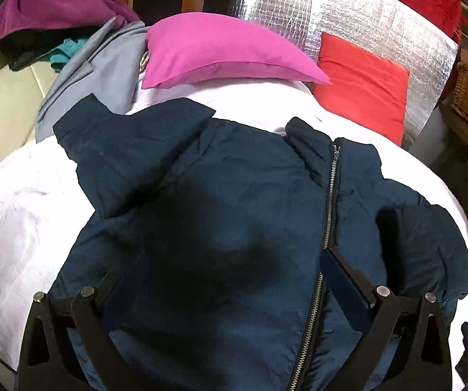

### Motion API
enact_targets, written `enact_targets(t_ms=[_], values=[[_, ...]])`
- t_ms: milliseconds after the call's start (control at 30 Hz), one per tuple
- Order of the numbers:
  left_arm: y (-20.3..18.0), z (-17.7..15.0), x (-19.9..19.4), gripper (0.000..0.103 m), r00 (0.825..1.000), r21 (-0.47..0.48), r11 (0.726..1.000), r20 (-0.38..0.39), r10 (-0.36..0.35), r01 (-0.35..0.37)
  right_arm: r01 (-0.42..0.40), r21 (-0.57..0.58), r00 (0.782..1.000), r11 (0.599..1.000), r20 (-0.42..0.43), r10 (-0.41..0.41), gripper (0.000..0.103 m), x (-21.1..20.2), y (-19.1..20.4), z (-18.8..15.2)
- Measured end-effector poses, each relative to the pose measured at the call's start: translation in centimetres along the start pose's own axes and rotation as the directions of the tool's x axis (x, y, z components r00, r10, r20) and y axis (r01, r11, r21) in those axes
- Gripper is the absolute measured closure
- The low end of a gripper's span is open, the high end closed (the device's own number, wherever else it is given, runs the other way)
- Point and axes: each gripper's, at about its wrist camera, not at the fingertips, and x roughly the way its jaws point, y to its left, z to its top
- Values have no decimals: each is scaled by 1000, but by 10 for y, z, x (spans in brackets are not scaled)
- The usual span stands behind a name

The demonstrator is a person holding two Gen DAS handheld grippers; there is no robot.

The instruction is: Fold large clothes

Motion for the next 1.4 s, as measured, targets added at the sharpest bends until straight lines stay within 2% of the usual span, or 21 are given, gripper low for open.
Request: enact_targets(t_ms=[167, 333, 433, 567, 667, 700, 833, 967, 1067, 1200, 1233, 1300, 1333, 1400], values=[[-16, 2, 6, 0, 1000, 63, 998, -7, -13, 13, -26, 92, 1000, 995, 11, 25, 21, 14, -11, 21], [-28, 4, 14, 0, 1000, 125, 992, 6, 8, -9, 25, 144, 999, 989, 30, -29, 25, 25, -29, 49], [-30, 7, 19, 0, 1000, 125, 992, 6, 7, -7, 62, 157, 997, 986, 38, -68, 41, 43, -37, 61], [-31, 9, 22, 0, 1000, 141, 990, 19, 24, -27, 94, 153, 993, 984, 49, -103, 55, 59, -36, 78], [-30, 12, 22, 0, 999, 143, 989, 30, 33, -37, 108, 45, 990, 993, 81, -111, 66, 60, -12, 81], [-28, 13, 22, 0, 999, 140, 989, 30, 35, -39, 107, -24, 990, 994, 93, -104, 66, 60, 6, 79], [-17, 20, 15, 0, 999, 98, 995, 37, 28, -32, 48, -219, 997, 974, 68, -34, 66, 68, 60, 58], [3, 30, 7, 0, 997, 47, 998, 63, 43, -46, -69, -362, 997, 929, -61, 51, 66, 92, 102, 11], [24, 37, 5, 0, 996, -6, 998, 59, 65, -65, -144, -404, 983, 903, -166, 83, 66, 107, 112, -31], [51, 45, 4, 0, 995, -82, 994, 54, 78, -74, -189, -372, 959, 909, -271, 88, 66, 131, 110, -72], [56, 47, 5, 0, 996, -95, 993, 49, 81, -76, -184, -368, 956, 911, -282, 79, 64, 137, 110, -76], [63, 48, 7, 0, 996, -111, 991, 37, 78, -74, -175, -317, 943, 932, -327, 66, 43, 146, 101, -87], [64, 48, 8, 0, 997, -115, 991, 30, 66, -63, -175, -286, 938, 942, -338, 72, 28, 142, 94, -91], [62, 48, 8, 0, 998, -100, 994, 28, 49, -46, -160, -238, 941, 958, -330, 75, 27, 135, 81, -92]])
